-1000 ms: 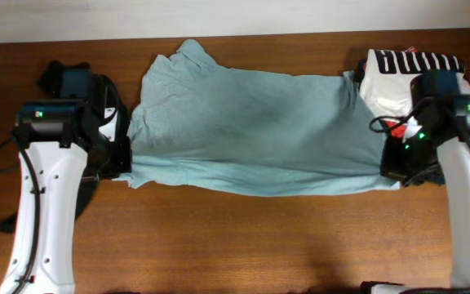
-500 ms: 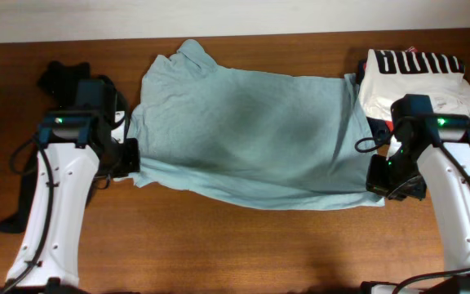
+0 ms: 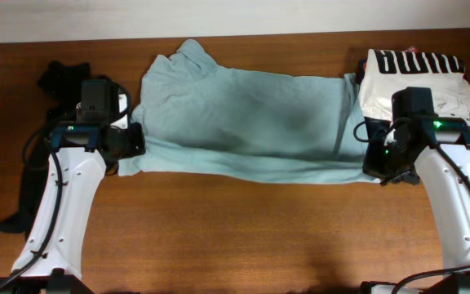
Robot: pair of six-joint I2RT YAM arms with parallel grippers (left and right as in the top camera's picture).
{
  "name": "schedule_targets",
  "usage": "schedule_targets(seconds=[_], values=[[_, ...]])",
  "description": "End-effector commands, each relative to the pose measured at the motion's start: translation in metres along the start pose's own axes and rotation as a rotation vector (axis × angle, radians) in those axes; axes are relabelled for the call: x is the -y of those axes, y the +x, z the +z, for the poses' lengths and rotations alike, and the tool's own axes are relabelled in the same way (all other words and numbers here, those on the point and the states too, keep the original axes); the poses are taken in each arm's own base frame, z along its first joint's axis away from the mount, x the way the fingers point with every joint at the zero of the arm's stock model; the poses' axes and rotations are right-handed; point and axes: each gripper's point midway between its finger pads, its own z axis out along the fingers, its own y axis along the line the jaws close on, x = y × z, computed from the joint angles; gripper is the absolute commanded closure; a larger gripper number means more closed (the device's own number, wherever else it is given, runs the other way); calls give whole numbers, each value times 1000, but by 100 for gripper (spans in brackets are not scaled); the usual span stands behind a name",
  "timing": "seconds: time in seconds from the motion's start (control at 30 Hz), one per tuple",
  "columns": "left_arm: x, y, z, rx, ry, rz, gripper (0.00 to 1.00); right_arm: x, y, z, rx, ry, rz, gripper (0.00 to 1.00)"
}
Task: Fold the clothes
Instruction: 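Open both grippers and raise them away from the t-shirt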
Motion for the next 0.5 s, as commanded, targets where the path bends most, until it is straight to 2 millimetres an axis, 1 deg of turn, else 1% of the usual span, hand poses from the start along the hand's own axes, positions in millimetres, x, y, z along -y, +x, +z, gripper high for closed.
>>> schedule_targets(seconds=[0.0, 0.27, 0.47], values=[[2, -10, -2, 44, 11, -14, 100, 2, -4, 2, 14, 0, 16, 96], [5, -26, 10, 89, 17, -16, 100, -4, -25, 15, 55, -11, 10, 96], [7, -30, 28, 81, 18, -15, 100, -7, -33, 29, 47, -13, 10, 96]])
